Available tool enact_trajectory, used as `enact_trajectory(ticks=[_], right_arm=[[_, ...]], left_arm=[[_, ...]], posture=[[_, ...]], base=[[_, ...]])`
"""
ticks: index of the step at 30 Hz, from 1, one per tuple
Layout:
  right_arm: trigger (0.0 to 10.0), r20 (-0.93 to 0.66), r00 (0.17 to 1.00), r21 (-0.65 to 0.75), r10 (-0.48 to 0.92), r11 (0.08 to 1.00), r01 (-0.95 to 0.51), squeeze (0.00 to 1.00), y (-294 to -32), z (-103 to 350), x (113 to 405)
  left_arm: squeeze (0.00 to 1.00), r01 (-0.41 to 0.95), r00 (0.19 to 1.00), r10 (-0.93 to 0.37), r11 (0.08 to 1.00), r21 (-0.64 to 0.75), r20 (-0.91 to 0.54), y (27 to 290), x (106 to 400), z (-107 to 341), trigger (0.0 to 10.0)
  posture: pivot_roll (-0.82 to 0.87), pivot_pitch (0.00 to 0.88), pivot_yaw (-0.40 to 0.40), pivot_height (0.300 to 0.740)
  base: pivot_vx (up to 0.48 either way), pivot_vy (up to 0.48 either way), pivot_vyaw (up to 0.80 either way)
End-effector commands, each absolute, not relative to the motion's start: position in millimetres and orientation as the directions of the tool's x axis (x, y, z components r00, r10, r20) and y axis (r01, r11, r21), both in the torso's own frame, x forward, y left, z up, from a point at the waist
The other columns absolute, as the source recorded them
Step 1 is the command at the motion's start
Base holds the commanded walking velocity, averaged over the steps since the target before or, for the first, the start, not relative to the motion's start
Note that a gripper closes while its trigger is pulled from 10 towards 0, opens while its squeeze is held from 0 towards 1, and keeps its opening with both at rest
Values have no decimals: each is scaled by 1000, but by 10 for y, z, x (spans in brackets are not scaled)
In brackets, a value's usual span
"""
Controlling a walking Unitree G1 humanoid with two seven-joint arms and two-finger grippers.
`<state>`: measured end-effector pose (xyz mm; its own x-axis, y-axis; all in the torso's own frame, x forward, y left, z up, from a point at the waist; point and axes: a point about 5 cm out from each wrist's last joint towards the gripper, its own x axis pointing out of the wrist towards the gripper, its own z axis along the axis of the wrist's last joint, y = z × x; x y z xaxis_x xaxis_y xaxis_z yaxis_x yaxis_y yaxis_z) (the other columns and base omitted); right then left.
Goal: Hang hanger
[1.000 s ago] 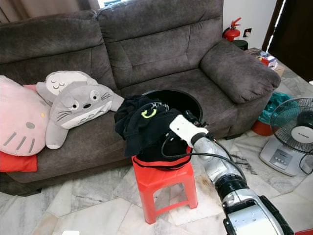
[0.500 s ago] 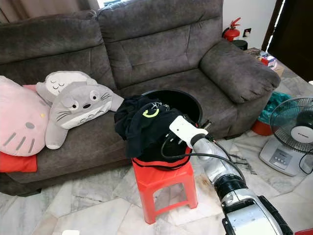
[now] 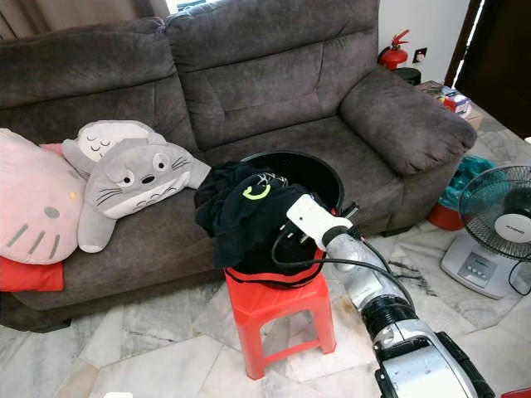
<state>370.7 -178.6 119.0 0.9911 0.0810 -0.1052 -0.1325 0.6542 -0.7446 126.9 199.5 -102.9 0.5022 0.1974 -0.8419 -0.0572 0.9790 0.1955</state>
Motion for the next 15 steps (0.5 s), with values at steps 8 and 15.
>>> enact_trajectory(ticks=[8,15], right_arm=[[10000,125,991,-696,55,716,49,0,-1723,1784,3889],[10000,204,976,-669,73,739,84,0,-1653,1974,3914]], left_arm=[[0,-53,497,214,975,216,-841,2024,1288,-1021,10000],[0,-60,491,213,975,212,-845,2007,1271,-1030,10000]], posture=[[-273,0,149,740],[-275,0,147,740]], base=[[0,0,0],[0,0,0]])
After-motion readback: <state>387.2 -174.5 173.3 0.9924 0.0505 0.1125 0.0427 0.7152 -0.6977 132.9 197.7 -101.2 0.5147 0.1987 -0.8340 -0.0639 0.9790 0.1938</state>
